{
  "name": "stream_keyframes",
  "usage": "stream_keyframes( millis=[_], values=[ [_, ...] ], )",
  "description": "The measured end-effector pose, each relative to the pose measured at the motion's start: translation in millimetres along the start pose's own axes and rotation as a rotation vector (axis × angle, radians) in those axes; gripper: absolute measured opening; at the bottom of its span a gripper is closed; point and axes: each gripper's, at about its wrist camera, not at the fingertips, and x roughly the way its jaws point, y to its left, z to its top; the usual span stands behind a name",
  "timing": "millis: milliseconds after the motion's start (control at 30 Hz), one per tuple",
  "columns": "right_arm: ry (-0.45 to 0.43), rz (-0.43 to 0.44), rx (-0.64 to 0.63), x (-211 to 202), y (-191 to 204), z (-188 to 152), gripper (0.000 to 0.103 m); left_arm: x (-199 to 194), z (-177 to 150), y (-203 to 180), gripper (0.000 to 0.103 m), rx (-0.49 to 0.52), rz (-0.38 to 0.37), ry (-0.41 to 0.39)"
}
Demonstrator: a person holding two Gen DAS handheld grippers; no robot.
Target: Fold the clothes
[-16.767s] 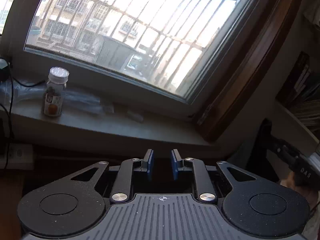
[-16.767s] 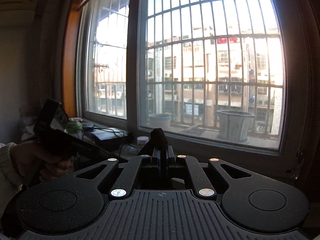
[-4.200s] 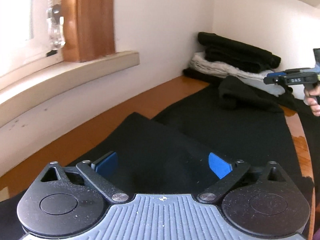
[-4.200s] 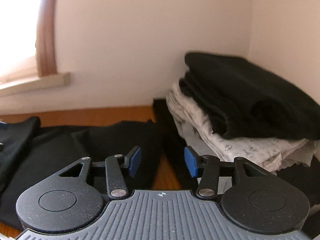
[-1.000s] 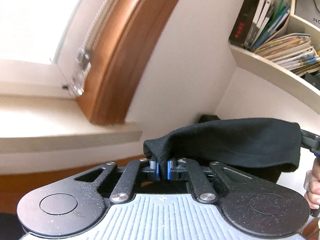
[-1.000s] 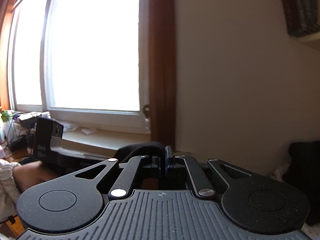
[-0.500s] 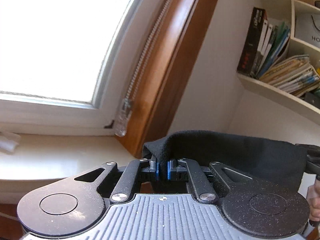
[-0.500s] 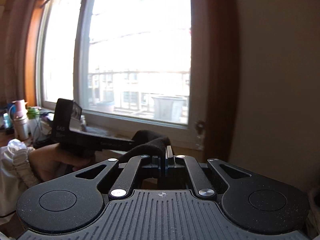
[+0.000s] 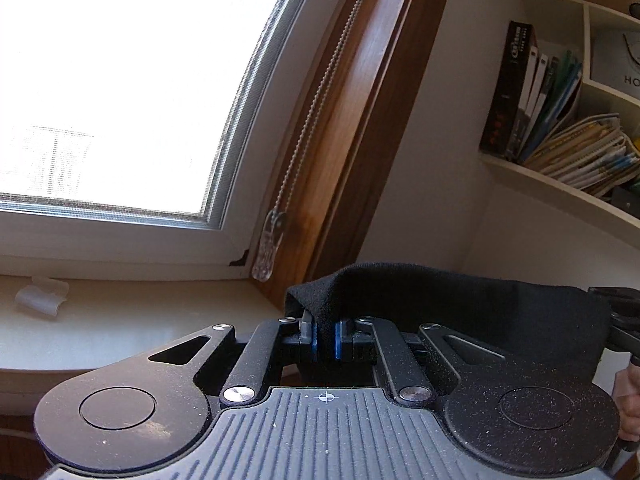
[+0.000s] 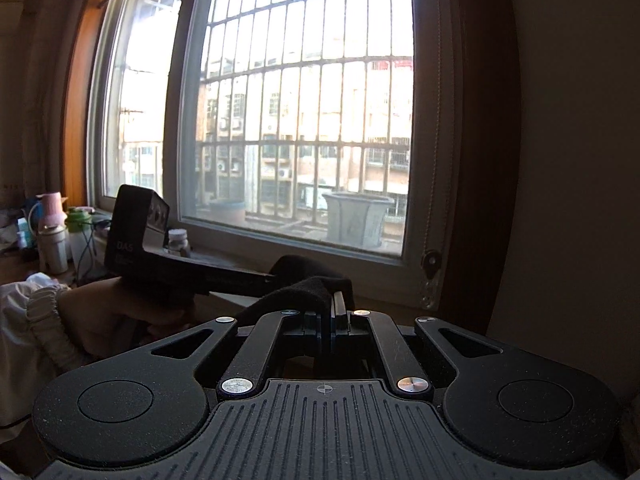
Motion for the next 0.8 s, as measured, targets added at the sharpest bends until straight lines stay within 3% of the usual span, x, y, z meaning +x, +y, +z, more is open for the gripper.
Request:
stream_keyframes(
  millis=[267, 533, 800],
  values=[
    [-0.061, 0.01, 0.01, -9, 6, 13, 0.004, 1, 26, -14, 0.007, 0.037, -0.002, -0.039],
    [-0.121, 0.065, 0.008, -3, 25, 31, 0.004, -24, 56, -26, 0.007, 0.087, -0.001, -0.104],
    [-0.098, 0.171, -0.005, 40, 71, 29, 0.004, -49, 52, 9, 0.007, 0.085, 0.045, -0.102]
  ],
)
